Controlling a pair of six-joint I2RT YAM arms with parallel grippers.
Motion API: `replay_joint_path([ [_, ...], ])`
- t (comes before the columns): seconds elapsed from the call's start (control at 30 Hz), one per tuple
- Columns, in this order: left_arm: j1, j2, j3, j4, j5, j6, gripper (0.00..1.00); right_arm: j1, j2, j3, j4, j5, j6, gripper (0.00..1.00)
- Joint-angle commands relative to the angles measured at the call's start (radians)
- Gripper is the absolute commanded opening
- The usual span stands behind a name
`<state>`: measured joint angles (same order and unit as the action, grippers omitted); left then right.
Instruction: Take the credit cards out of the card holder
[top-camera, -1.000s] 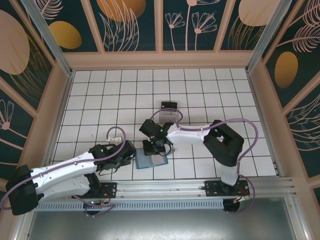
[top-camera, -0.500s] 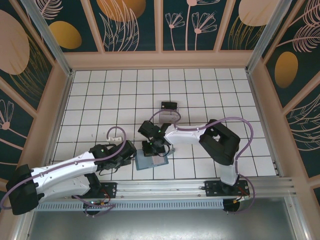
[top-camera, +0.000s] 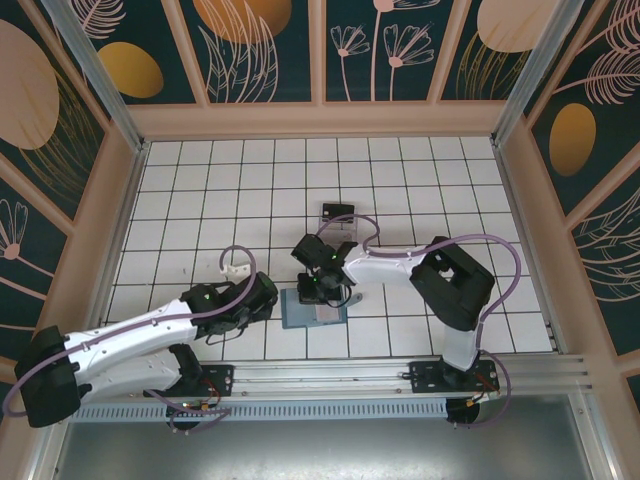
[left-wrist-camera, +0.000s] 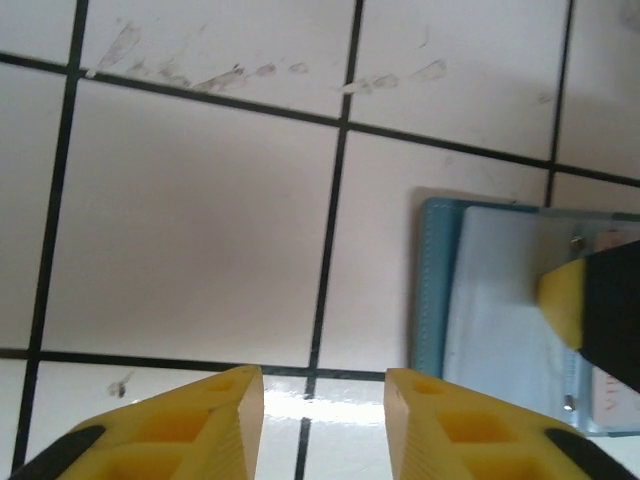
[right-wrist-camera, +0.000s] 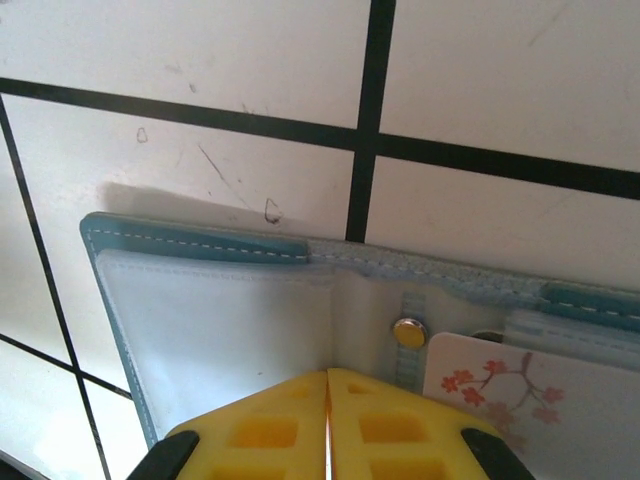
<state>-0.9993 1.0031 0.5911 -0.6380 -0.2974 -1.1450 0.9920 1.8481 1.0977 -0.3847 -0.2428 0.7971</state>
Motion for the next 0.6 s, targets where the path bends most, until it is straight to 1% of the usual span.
replay_joint_path([
  [0.0,0.01,-0.039,-0.01,0.102,0.014,0.05,0.45,-0.017,0.034,-0.027,0.067,0.002,0.034,0.1],
  [0.17,0.008,-0.097,-0.032,0.19,0.055,0.071,0.53,-0.054,0.03,-0.043,0.118,0.016,0.054,0.1],
  [0.33,0.008,-0.133,-0.045,0.201,0.045,0.07,0.61,-0.065,0.023,-0.056,0.147,-0.018,0.049,0.1],
  [0.43,0.009,-0.124,-0.035,0.196,0.031,0.065,0.63,-0.067,-0.014,-0.056,0.147,-0.028,0.05,0.1],
  [0.57,0.008,-0.087,-0.014,0.219,0.033,0.075,0.62,-0.084,-0.096,-0.06,0.126,-0.009,0.051,0.12],
])
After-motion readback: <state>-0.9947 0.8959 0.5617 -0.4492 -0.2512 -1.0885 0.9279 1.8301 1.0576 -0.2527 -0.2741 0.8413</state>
